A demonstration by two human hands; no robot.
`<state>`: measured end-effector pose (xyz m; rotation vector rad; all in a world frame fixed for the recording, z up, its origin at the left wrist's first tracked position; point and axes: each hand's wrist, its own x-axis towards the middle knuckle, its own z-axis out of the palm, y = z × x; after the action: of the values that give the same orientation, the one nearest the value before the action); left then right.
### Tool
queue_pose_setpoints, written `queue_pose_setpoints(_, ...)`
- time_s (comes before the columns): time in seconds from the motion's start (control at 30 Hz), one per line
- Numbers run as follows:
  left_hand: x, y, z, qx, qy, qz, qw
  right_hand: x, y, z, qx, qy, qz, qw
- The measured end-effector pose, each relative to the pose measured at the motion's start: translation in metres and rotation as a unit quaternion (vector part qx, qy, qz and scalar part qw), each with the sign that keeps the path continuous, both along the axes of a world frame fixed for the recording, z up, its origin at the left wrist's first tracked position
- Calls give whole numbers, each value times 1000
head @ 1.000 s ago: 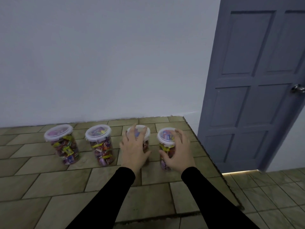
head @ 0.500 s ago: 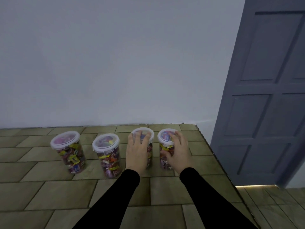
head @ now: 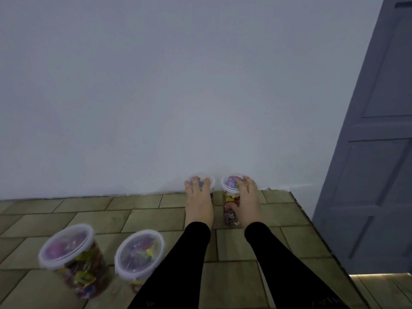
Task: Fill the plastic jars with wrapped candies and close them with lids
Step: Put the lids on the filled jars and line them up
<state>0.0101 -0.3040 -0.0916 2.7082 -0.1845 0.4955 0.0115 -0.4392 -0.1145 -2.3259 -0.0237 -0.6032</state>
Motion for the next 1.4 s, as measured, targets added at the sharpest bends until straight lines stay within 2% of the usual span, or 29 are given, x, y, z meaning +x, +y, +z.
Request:
queue_pose_setpoints(0.33,88,-6,3,-8,15,15,1000,87,6,-1,-1,3,-12,1000)
queue_pose_setpoints(0.5,106,-15,-3,-25,6,40,999,110,5,-5,-12,-6,-24,1000)
queue_pose_setpoints(0.67,103,-17,3,28,43,55,997,113,2,-5,-23,21,-21,999)
queue_pose_setpoints(0.77,100,-16,12,70,61,52,994,105,0,5,-92,52,-49,993)
queue_pose_setpoints(0.9,87,-1,33,95,72,47,992,75,15,13,-84,-6,-59,995)
queue_pose_setpoints(1.03,55,26,61,50,37,31,998,41,41,23,-17,-139,-13,990)
queue_pose_setpoints(1.1,34,48,71,38,31,39,998,15,64,32,9,-158,51,986)
queue_pose_setpoints(1.2,2,81,72,49,13,61,997,-21,101,37,12,-116,157,981)
queue_pose_setpoints(1.4,-59,155,63,70,-24,121,990,-73,151,47,-10,-71,221,973)
